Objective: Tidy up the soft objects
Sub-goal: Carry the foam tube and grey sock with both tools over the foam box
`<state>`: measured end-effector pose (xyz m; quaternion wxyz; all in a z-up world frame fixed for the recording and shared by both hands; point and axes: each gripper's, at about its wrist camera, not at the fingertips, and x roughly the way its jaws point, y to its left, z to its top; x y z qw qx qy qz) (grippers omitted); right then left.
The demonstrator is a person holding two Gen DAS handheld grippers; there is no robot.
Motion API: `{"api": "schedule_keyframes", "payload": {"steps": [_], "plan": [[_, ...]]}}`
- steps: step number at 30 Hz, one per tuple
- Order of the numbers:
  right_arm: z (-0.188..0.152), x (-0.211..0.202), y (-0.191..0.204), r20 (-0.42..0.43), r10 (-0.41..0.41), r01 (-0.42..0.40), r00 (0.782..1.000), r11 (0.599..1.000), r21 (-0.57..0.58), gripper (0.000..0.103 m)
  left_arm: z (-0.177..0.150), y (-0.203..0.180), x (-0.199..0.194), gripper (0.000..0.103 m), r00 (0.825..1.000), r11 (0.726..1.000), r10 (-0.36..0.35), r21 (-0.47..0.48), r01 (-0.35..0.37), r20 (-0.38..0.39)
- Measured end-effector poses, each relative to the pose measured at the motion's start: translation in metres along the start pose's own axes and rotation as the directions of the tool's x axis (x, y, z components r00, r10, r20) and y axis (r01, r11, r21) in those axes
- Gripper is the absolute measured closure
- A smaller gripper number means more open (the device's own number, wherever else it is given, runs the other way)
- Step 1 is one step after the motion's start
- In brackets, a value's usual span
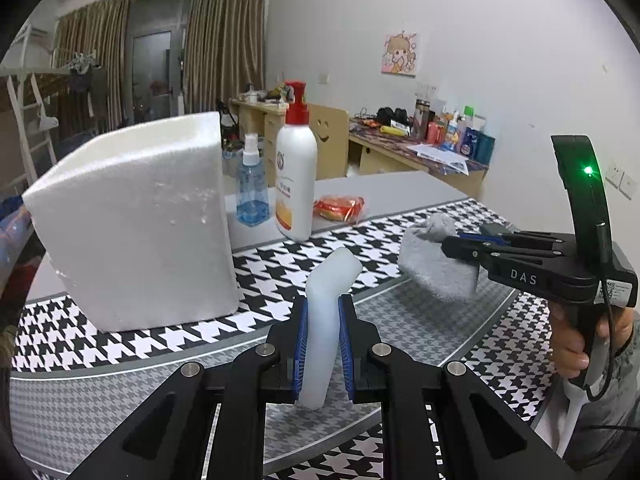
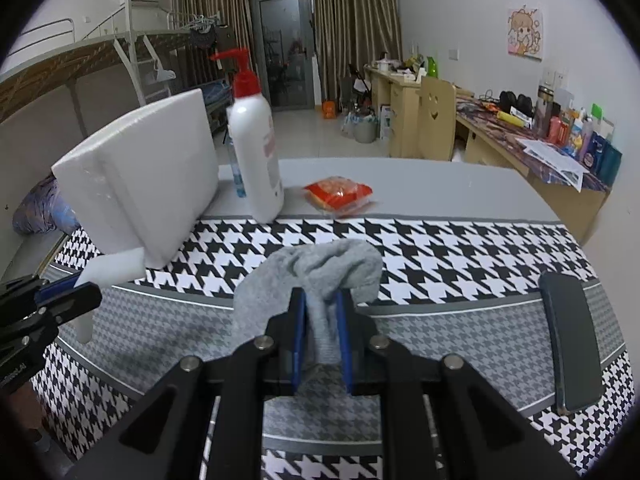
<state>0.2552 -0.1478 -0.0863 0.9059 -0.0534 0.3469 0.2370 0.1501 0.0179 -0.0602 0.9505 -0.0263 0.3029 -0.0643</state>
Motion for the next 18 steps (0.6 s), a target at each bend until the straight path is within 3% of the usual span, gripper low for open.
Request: {"api": "schedule_keyframes", "payload": {"steps": [18], "plan": [[0.015,-0.049,0.025,0.097,0.022,-0.019,0.995,1.000,-0.024,0.084,0.014,0.004,-0.043,0.087,0.996,0.999,0.041,-0.009,-0.040,0.079]]}}
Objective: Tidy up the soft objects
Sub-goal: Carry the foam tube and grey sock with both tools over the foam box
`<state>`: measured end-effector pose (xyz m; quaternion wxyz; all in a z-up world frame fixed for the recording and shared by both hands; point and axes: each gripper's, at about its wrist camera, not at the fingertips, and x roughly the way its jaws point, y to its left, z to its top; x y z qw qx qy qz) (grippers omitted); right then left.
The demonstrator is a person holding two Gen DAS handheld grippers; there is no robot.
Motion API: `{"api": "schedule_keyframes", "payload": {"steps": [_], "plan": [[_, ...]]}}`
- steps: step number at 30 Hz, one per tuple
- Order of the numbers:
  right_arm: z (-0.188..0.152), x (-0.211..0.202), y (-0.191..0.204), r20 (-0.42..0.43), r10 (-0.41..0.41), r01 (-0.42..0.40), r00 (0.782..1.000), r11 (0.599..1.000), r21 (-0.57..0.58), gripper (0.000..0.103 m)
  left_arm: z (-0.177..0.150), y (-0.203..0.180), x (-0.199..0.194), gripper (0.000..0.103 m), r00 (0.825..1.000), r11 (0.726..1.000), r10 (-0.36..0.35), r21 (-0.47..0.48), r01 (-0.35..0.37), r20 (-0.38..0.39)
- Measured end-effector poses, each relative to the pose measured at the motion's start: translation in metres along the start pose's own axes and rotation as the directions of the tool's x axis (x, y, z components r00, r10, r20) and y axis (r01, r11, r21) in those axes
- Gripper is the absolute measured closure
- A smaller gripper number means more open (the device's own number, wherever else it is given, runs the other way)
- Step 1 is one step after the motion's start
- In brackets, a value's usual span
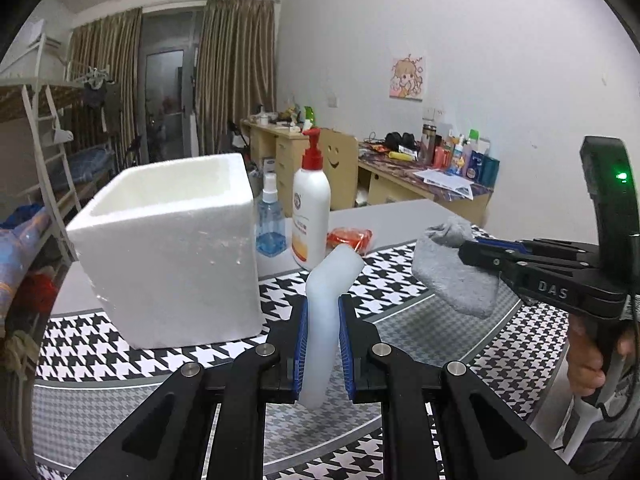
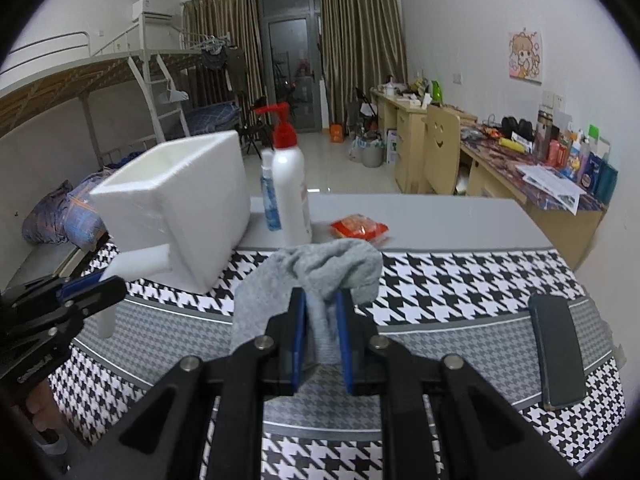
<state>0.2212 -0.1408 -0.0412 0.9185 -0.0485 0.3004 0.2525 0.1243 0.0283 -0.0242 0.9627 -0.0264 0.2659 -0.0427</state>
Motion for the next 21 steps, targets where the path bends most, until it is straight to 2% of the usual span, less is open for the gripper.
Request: {"api": "schedule_keyframes", "payload": {"steps": [14,21], "plan": [[0.013,-0.029,0.023,0.076,0.027,-0.025,0.997,0.999,-0.036,0.084,0.013,0.002,-0.026,0.087,0.998,0.999,0.042,0.015,-0.043,0.048],[0.019,-0.036,0.034,0.100,0.035,-0.030,0.994,0.998,-0.054,0.084,0.024,0.003,-0.039,0.087,0.992,0.996,0.090,0.019,-0.092,0.086]]}}
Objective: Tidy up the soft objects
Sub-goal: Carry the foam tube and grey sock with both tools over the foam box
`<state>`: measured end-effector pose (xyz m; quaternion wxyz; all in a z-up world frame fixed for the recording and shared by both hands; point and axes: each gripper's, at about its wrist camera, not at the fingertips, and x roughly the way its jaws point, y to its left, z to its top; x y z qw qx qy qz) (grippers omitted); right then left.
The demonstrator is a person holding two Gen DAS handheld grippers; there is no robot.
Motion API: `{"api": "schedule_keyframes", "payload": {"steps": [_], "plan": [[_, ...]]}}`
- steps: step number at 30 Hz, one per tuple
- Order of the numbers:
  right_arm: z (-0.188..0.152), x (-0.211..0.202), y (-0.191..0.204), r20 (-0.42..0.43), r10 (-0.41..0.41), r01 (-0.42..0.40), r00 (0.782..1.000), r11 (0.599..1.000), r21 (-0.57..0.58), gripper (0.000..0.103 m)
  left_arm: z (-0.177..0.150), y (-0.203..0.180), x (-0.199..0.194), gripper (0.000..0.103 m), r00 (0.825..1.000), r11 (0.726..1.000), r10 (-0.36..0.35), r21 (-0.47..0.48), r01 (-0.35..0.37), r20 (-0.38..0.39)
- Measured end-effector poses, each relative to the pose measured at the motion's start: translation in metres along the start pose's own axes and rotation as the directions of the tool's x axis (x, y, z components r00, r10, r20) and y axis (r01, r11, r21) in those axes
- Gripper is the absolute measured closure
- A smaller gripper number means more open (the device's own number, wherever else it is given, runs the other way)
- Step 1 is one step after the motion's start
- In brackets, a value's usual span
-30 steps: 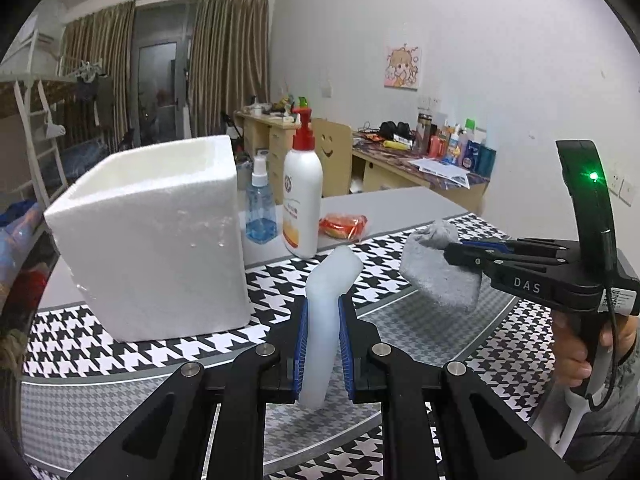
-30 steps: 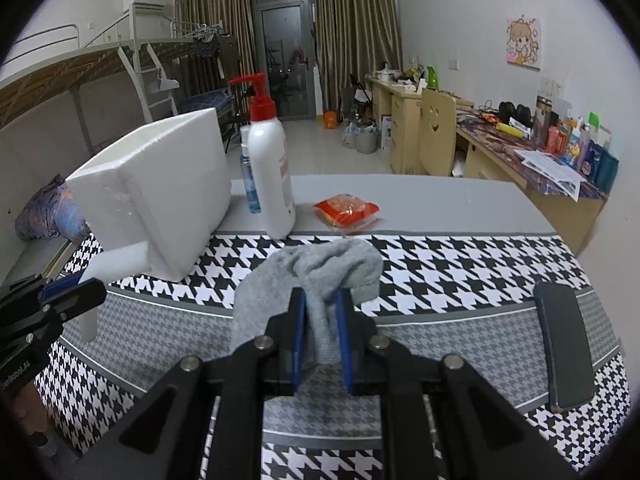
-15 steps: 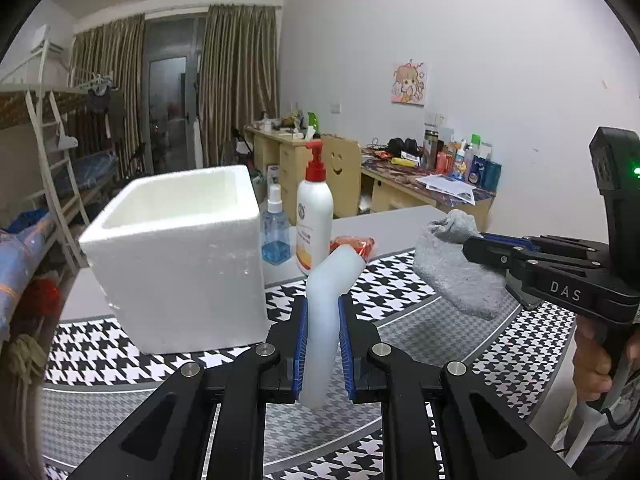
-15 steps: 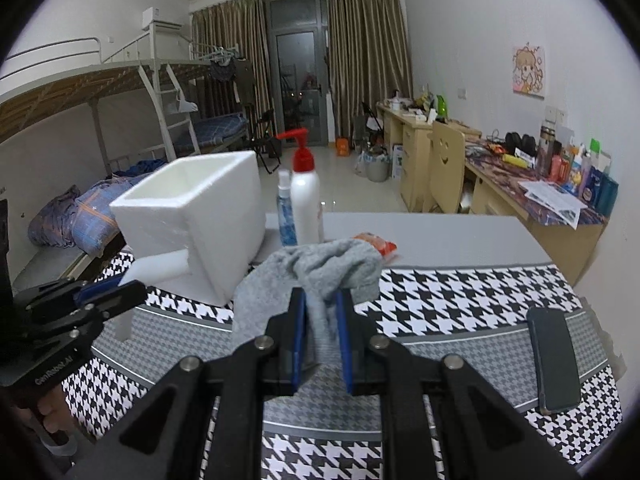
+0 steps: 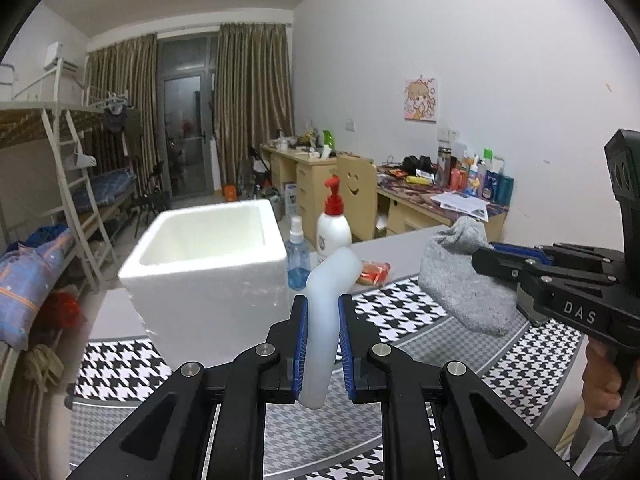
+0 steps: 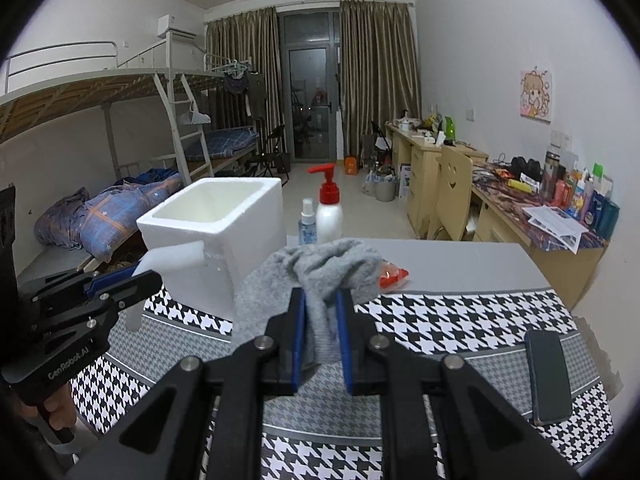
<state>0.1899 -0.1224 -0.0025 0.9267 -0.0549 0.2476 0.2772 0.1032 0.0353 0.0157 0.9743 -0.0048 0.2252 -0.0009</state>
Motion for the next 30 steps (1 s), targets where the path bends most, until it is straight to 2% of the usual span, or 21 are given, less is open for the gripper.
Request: {"api": "schedule_keyframes", "payload": {"steps": [15,30], "plan": [[0.022,-0.003,0.027,0.057,0.016,-0.013,0.998,0.999,-0.049,0.084,0.023,0.015,-0.011,0.087,0.997,0.998,0.060,-0.004,-0.060,0.056],[0.041,0.020,0.042,0.056,0.028,-0.024,0.998,0.998,-0.065,0.084,0.037,0.039,0.001,0.087,0.989,0.992,0.126,-0.028,-0.124,0.081]]}}
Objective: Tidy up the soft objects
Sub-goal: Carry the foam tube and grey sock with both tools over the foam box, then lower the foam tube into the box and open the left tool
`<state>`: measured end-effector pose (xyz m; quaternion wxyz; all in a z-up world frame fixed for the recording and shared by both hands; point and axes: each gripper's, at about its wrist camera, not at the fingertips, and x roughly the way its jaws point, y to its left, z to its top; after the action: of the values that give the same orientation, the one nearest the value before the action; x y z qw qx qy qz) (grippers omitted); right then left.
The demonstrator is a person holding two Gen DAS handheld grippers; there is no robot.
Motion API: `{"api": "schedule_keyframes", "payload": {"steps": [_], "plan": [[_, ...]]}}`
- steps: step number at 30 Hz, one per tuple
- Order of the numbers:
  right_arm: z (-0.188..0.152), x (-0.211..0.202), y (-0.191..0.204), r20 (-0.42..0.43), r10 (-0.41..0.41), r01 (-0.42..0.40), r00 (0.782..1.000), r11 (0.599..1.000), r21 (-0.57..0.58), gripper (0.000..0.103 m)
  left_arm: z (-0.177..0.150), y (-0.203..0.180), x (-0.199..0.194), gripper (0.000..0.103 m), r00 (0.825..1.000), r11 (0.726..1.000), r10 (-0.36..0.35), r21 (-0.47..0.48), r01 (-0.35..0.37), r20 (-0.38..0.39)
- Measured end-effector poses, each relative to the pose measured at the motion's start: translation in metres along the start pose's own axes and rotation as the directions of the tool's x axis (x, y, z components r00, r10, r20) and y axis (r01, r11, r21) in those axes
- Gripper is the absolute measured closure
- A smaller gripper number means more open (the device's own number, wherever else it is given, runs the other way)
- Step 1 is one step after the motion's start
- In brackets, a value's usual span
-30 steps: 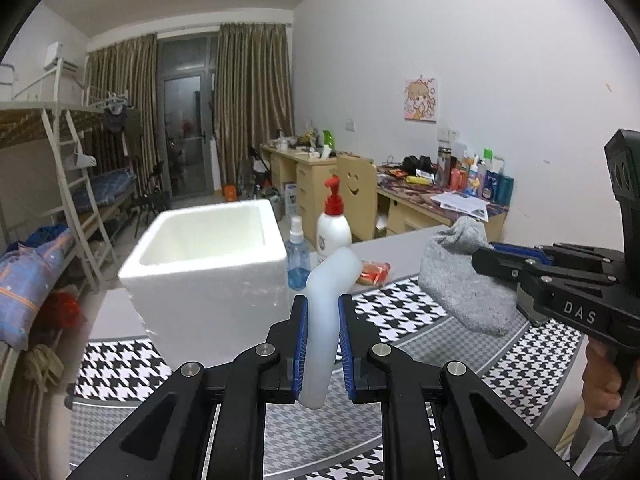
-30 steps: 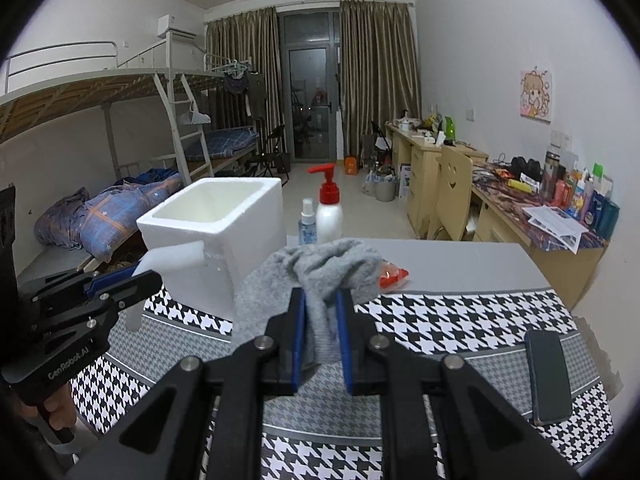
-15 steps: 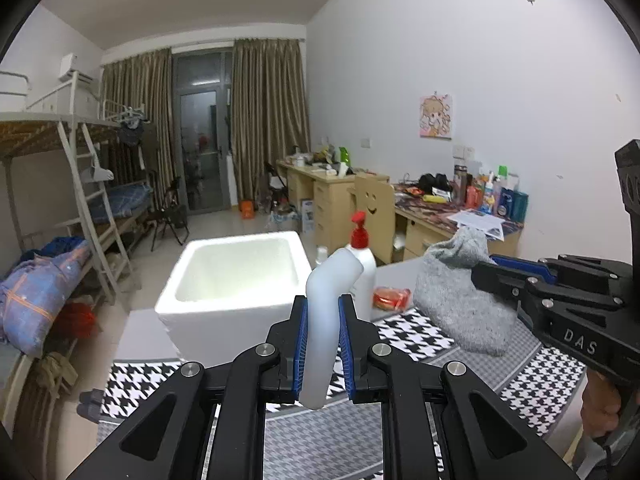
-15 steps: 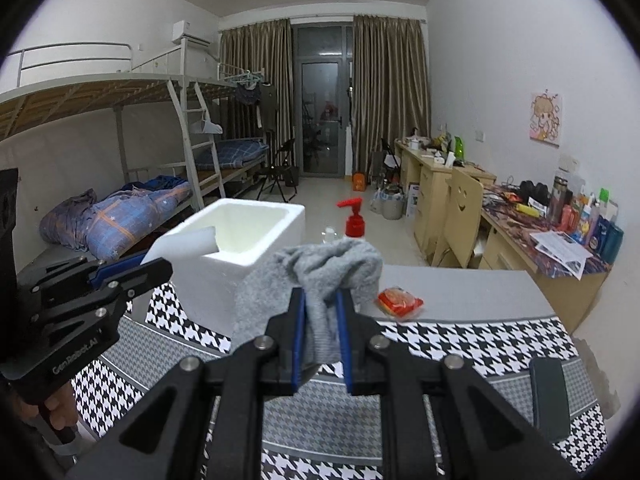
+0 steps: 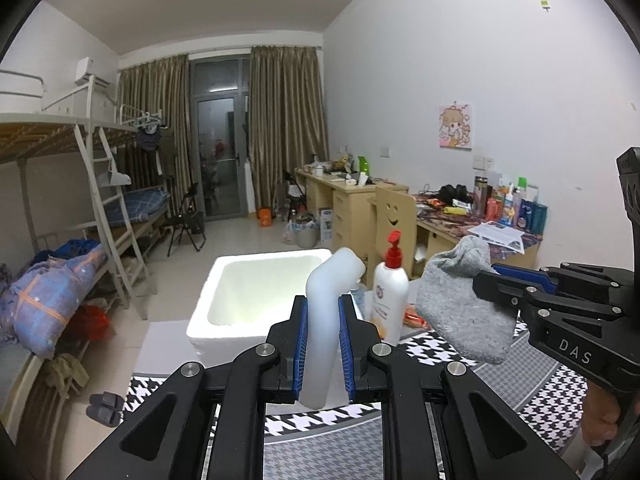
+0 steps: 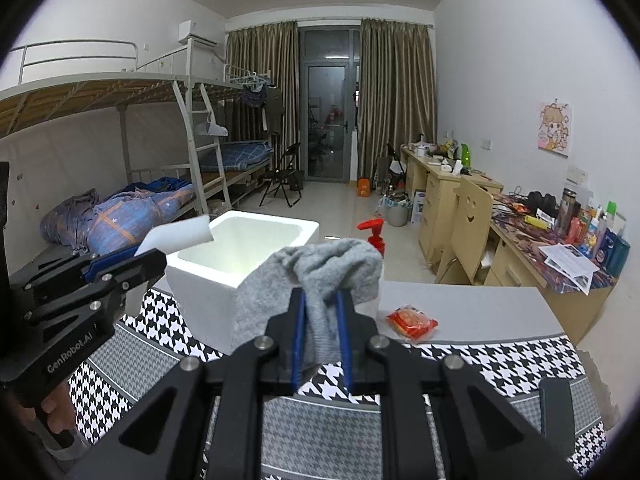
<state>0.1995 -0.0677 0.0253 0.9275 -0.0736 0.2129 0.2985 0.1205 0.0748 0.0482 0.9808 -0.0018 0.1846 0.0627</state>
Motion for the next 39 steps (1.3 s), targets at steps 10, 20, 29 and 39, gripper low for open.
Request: {"api": "schedule_keyframes", "payload": {"steps": [10,20,29,39], "plan": [[0.016,0.022,0.015,0.001,0.011,-0.011,1.000,0.999,-0.035,0.084,0.010,0.011,0.012,0.087,0.999,0.999,0.031,-0.008,-0.031,0.012],[0.024,0.043,0.022,0.002,0.027,-0.026,1.000,0.999,-0.037,0.084,0.012,0.021,0.028,0.087,0.999,0.999,0.051,-0.017,-0.052,-0.004],[0.032,0.052,0.030,0.005,0.030,-0.029,1.000,0.999,-0.043,0.084,0.014,0.027,0.037,0.087,0.998,0.998,0.066,-0.016,-0.066,-0.008],[0.043,0.069,0.037,-0.003,0.046,-0.046,0.999,0.998,-0.047,0.084,0.017,0.035,0.056,0.087,0.995,0.995,0.096,-0.015,-0.096,-0.019]]}}
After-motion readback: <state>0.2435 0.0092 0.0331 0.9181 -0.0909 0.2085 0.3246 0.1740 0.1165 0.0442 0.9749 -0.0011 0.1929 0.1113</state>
